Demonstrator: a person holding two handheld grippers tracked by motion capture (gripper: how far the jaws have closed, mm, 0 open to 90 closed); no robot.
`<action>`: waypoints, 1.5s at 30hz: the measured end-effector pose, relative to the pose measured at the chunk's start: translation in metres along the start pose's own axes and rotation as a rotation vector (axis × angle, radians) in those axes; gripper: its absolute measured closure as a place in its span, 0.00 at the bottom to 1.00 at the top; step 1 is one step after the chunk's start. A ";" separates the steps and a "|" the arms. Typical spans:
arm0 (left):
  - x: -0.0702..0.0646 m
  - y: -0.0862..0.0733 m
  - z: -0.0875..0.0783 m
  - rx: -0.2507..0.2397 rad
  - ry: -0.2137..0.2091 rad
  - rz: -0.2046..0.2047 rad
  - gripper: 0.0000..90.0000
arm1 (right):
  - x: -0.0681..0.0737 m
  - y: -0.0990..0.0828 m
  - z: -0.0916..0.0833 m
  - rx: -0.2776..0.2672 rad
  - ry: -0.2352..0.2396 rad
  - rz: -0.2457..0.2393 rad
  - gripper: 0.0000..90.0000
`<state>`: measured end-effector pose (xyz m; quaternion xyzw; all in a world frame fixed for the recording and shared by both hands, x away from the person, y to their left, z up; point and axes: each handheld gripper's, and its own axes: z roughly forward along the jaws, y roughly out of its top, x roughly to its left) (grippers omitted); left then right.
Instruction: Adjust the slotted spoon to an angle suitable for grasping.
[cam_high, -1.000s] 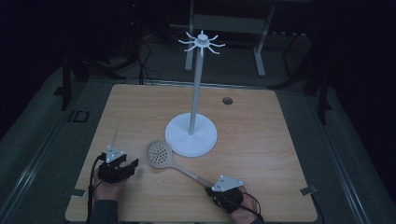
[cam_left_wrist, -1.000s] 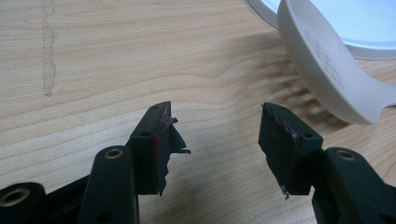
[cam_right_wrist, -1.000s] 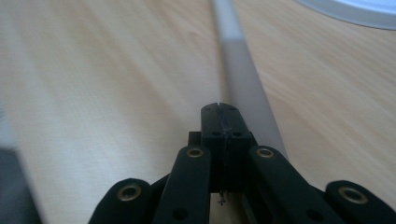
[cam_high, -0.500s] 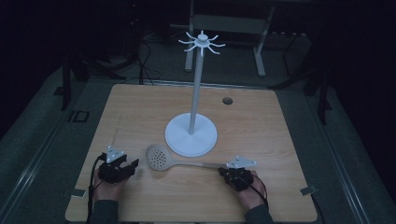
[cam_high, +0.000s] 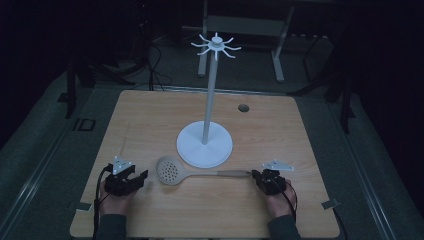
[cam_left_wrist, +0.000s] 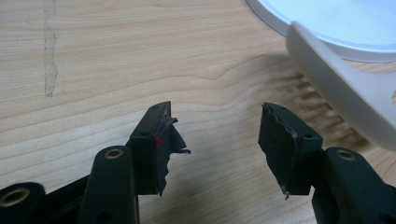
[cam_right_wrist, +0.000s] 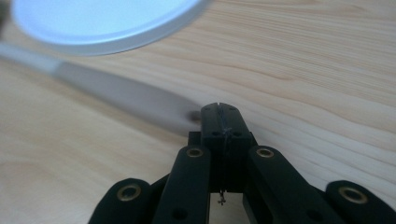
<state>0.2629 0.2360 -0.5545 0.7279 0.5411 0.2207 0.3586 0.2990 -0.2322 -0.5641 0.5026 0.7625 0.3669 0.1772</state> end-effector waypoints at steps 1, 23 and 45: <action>0.000 0.000 0.000 -0.003 -0.002 -0.003 0.50 | -0.003 0.000 0.001 0.001 -0.006 0.015 1.00; -0.003 0.016 -0.020 -0.088 -0.086 0.038 0.53 | 0.009 0.002 0.015 0.012 0.053 0.033 1.00; -0.023 0.067 -0.019 -0.076 -0.212 0.198 0.53 | 0.022 0.001 0.019 0.007 0.100 0.012 1.00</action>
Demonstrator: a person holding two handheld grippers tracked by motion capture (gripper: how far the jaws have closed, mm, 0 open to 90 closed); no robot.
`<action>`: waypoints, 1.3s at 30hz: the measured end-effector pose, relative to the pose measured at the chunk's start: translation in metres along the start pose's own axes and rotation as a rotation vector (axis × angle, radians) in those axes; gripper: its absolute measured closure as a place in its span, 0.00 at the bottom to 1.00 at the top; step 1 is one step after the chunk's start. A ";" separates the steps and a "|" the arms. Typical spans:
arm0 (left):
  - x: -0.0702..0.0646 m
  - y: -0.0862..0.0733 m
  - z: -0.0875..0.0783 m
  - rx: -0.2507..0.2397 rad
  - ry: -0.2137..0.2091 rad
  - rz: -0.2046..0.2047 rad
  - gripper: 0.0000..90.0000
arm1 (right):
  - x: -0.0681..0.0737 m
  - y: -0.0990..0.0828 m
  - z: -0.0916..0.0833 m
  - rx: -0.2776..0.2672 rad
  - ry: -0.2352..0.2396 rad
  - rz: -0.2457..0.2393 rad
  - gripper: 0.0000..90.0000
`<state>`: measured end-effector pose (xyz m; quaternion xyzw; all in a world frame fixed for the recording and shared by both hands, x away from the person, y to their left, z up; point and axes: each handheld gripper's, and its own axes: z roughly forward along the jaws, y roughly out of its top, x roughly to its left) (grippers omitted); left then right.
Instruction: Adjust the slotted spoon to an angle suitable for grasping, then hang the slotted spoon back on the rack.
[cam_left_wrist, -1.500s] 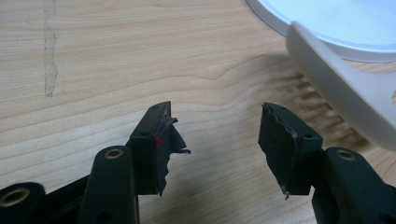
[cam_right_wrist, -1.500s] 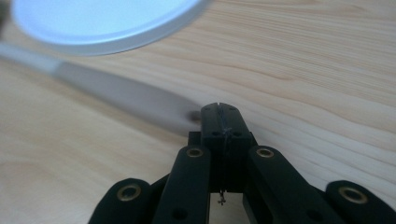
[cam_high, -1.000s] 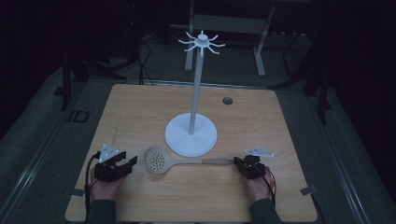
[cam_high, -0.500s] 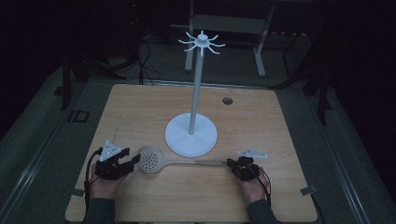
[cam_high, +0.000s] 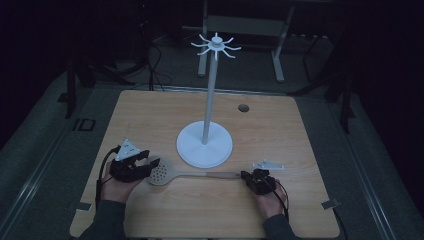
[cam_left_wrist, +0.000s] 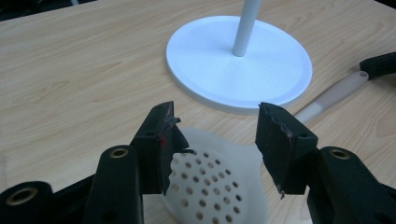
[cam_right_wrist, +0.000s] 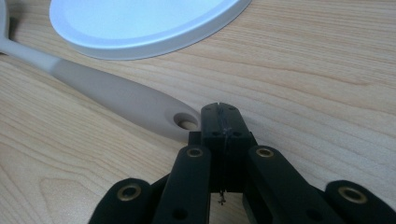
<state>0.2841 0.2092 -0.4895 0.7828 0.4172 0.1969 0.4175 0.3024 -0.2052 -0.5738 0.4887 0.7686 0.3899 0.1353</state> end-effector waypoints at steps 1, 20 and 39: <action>0.000 0.000 0.000 0.000 0.000 0.000 0.53 | 0.000 0.000 0.000 0.000 0.000 0.000 1.00; -0.020 0.034 0.024 0.036 -0.114 0.098 0.53 | -0.025 0.004 -0.032 -0.099 -0.067 -0.040 0.79; -0.034 0.062 0.049 0.099 -0.139 0.219 0.54 | -0.053 0.001 -0.057 -0.143 -0.102 0.033 0.66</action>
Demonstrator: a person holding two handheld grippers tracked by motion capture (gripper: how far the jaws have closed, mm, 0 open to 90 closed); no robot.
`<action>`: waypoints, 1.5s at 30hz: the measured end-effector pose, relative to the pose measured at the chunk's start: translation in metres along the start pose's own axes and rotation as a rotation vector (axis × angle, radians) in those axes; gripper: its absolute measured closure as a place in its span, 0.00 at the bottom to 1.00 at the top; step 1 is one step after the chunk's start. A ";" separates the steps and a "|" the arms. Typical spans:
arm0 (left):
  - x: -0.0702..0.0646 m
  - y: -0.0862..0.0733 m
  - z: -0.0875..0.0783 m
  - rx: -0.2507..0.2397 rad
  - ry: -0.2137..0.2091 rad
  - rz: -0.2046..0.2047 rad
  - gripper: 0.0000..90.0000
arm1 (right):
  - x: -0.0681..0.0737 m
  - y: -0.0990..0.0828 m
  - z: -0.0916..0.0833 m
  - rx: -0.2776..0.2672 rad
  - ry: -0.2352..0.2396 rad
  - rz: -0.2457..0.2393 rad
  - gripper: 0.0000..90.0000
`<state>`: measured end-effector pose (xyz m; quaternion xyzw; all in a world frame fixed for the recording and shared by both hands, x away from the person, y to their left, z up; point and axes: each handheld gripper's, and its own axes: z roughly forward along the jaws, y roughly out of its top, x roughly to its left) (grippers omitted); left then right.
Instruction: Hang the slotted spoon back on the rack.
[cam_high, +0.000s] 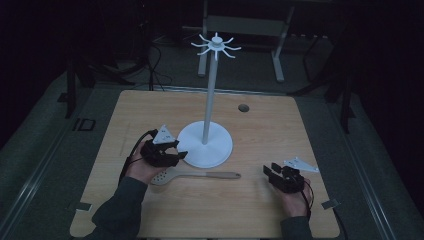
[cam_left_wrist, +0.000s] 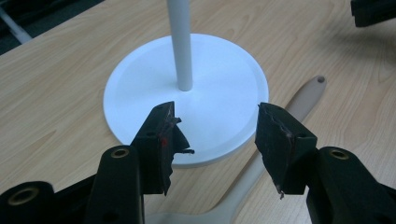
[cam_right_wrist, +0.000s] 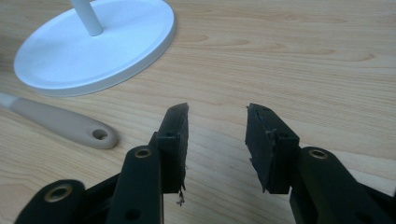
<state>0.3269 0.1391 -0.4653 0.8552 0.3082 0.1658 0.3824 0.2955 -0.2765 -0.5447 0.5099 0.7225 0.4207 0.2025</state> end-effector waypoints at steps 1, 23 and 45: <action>-0.001 0.001 0.001 0.004 -0.001 0.008 0.54 | 0.000 0.000 0.000 0.001 -0.003 -0.002 0.67; -0.016 0.019 0.039 0.140 -0.105 0.138 0.62 | 0.002 0.002 -0.003 -0.005 0.017 -0.030 0.69; -0.032 0.028 0.078 0.295 -0.123 0.262 0.64 | 0.002 0.004 -0.005 0.003 0.016 -0.051 0.67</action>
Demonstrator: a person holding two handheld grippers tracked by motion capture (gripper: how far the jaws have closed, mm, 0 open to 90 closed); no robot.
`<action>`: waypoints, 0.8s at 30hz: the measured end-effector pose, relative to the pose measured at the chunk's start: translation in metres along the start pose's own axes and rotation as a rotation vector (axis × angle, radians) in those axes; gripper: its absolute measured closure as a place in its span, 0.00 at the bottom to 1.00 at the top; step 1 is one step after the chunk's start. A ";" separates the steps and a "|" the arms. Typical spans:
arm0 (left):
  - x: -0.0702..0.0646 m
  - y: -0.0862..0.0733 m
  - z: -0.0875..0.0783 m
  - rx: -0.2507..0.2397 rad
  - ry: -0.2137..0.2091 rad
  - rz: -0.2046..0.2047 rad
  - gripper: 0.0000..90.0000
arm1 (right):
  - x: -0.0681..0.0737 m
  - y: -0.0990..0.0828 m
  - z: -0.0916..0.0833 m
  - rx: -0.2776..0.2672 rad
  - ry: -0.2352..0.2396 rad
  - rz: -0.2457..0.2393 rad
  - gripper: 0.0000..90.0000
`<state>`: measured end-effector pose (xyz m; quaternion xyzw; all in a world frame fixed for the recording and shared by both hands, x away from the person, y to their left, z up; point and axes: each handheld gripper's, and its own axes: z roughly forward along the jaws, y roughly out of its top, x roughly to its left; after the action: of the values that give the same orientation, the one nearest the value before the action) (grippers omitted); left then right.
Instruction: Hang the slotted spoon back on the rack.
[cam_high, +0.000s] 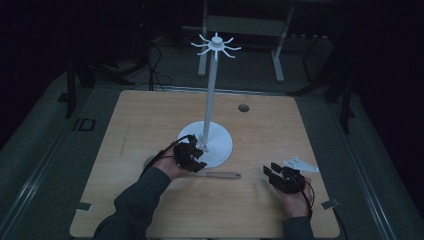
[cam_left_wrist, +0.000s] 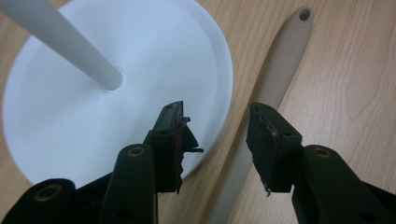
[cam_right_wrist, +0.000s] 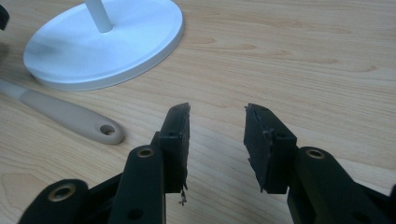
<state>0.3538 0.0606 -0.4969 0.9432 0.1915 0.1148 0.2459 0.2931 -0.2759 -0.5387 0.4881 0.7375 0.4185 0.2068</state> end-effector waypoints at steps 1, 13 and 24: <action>-0.001 0.001 0.002 0.009 -0.002 0.005 0.64 | 0.000 0.000 0.000 0.000 0.000 -0.001 0.67; -0.010 0.007 0.022 0.116 -0.062 0.084 0.72 | -0.001 0.000 -0.001 0.002 -0.004 -0.005 0.67; -0.016 0.008 0.038 0.180 -0.118 0.106 0.75 | -0.001 0.000 -0.001 0.004 -0.004 -0.010 0.67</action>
<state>0.3532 0.0315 -0.5271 0.9754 0.1362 0.0544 0.1645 0.2928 -0.2772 -0.5385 0.4858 0.7404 0.4148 0.2092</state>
